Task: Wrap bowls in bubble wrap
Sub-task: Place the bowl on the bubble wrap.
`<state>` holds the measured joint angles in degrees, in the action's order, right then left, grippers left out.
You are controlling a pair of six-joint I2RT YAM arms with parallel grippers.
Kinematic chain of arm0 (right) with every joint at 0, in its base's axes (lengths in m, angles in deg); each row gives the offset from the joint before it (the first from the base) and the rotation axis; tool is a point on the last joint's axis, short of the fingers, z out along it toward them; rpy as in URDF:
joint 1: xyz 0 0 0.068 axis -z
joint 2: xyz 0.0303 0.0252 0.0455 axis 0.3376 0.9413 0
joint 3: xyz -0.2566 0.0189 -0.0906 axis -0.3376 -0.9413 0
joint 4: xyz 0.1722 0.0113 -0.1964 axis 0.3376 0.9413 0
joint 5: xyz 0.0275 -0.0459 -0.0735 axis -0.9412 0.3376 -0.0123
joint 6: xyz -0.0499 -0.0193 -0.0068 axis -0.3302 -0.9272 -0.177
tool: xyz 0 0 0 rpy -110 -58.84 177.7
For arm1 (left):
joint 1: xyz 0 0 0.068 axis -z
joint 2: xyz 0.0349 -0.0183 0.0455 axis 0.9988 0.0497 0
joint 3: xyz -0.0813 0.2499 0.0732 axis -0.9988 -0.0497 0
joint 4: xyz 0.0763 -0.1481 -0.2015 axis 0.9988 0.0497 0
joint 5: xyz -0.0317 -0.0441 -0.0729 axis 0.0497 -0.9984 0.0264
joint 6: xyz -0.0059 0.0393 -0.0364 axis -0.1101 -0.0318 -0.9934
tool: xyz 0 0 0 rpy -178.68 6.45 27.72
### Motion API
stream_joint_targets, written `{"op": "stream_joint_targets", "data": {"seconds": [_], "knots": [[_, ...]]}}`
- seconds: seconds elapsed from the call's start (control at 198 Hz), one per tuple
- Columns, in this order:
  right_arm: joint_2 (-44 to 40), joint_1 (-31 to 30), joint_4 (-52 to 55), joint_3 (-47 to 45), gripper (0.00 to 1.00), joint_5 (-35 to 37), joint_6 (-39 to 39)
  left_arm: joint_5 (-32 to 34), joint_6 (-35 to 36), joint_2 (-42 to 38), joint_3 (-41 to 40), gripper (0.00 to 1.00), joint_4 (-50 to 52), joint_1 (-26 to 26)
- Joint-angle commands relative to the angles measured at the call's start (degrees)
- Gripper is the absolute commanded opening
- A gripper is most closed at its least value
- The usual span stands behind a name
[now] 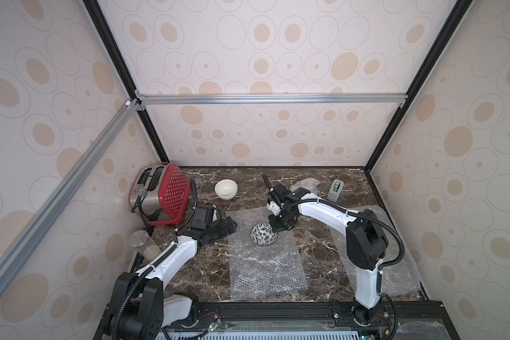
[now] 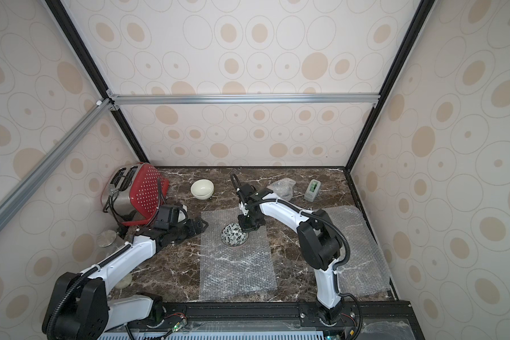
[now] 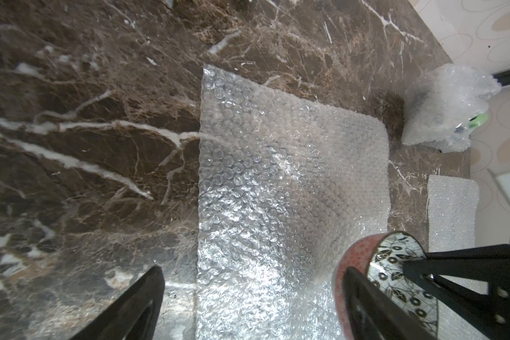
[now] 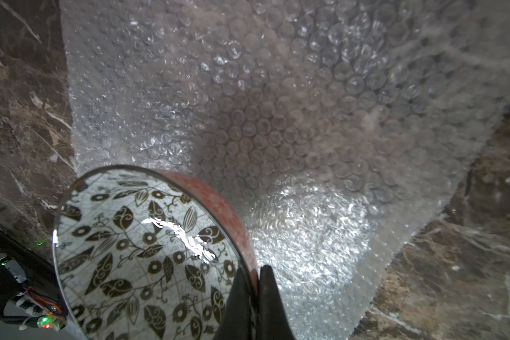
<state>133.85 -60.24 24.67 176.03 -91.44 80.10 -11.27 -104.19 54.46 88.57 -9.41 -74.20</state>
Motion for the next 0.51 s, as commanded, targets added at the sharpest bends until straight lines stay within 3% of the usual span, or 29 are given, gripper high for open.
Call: {"op": "stream_joint_targets", "data": {"seconds": [0.0, 0.081, 0.192, 0.288, 0.501], "knots": [[1.5, -0.8, -1.4, 0.1, 0.02, 1.4, 0.5, -0.1, 1.0, -1.4, -0.2, 0.93, -0.2, 0.2], [1.9, -0.8, -1.5, -0.2, 0.06, 1.4, 0.5, -0.2, 1.1, -1.7, -0.2, 0.93, -0.2, 0.2], [1.0, -0.8, -1.8, -0.8, 0.24, 1.4, 0.9, -0.7, 1.0, -2.1, -0.2, 0.93, -0.3, 0.2], [-1.0, -0.7, -2.2, -1.4, 0.33, 1.1, 1.1, -1.4, 1.0, -2.5, -0.3, 0.93, -0.6, 0.3], [-6.5, 2.4, -0.9, -0.8, 0.37, 2.6, 1.0, -3.5, 1.5, -3.7, -0.3, 0.92, -0.2, 0.3]]}}
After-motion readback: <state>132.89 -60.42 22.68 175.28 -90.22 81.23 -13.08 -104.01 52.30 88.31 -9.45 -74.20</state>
